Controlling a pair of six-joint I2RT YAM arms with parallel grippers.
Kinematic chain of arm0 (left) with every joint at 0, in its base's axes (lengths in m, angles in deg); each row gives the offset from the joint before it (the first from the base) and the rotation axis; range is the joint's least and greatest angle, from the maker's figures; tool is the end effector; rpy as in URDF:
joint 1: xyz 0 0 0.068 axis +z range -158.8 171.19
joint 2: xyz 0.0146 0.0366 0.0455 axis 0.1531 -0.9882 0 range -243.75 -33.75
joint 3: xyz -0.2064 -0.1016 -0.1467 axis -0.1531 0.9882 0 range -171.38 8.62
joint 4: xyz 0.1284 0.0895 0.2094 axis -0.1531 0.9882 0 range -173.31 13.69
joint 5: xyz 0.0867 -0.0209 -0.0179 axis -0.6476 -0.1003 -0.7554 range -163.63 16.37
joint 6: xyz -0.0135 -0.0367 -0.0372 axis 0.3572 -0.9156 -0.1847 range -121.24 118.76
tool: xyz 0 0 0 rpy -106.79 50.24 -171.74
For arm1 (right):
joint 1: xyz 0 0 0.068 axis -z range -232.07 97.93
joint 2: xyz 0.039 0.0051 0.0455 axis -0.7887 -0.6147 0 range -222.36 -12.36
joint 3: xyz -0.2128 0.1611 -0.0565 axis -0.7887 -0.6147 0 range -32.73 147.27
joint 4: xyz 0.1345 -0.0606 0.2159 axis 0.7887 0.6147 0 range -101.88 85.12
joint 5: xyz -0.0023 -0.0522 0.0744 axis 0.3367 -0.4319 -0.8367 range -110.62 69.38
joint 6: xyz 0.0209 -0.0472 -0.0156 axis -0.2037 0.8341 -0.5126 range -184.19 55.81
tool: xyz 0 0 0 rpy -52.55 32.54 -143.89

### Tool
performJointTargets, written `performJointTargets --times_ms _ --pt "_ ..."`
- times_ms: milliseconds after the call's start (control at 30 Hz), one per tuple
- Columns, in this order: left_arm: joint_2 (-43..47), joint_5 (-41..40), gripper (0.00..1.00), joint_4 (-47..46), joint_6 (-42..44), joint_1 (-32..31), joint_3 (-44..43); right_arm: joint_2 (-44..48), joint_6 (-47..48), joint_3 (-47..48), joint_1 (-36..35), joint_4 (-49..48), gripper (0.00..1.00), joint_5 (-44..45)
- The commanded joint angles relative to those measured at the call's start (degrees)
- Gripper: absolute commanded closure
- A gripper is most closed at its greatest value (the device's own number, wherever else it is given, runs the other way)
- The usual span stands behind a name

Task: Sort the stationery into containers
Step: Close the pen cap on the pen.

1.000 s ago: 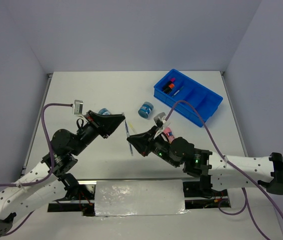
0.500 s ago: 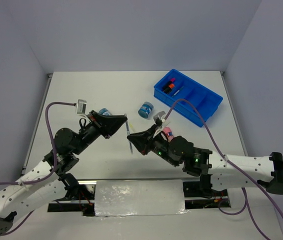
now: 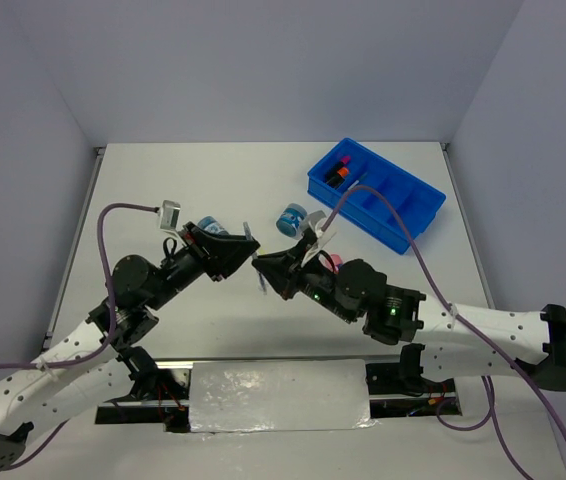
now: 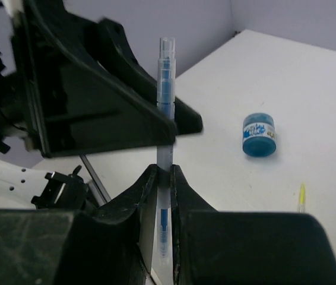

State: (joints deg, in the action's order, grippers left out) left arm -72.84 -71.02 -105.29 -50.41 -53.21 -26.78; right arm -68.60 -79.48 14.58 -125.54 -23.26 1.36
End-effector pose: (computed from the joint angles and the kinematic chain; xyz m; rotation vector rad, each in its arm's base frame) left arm 0.1186 -0.1184 0.3584 -0.0141 1.3898 -1.4224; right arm 0.0786 0.2182 0.3588 -0.4870 1.5318 0.9312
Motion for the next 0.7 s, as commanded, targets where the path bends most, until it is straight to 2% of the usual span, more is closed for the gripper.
performJointTargets --times_ms 0,100,167,200,333,367,400,467,500,667 --pt "-1.07 3.19 0.53 3.68 1.97 -0.33 -3.44 -0.7 3.69 4.37 0.52 -4.71 1.0 -2.64" --pt "-1.6 3.1 0.52 4.93 3.29 -0.33 -4.33 -0.88 3.07 4.55 0.44 -4.44 1.0 -2.99" --pt "-1.43 3.01 0.68 4.75 3.81 -0.33 -4.42 -0.97 2.72 4.55 0.52 -4.36 1.0 -3.26" --pt "-1.43 2.75 0.82 5.01 3.9 -0.33 -4.68 -1.05 2.63 4.55 0.52 -4.36 1.0 -3.34" --pt "-1.08 4.15 1.0 4.49 6.0 -0.33 -5.21 -1.76 2.72 4.28 0.61 -4.18 1.0 -5.36" --pt "-0.9 5.2 1.0 4.05 6.8 -0.33 -5.38 -1.76 2.81 4.11 0.52 -4.44 1.0 -7.28" --pt "-0.81 6.52 1.0 3.35 7.76 -0.33 -5.56 -1.85 2.9 3.67 0.61 -4.36 0.95 -8.34" --pt "-0.55 12.11 1.0 1.25 11.09 -0.33 -5.73 -2.02 2.11 3.4 1.49 -3.92 0.77 -12.98" --pt "-0.37 13.98 1.0 0.8 12.07 -0.33 -6.17 -2.11 1.5 3.06 1.92 -3.83 0.62 -13.8" --pt "0.07 19.53 1.0 -1.57 14.01 -0.33 -6.44 -2.11 -0.79 1.21 3.6 -5.41 0.61 -17.58"
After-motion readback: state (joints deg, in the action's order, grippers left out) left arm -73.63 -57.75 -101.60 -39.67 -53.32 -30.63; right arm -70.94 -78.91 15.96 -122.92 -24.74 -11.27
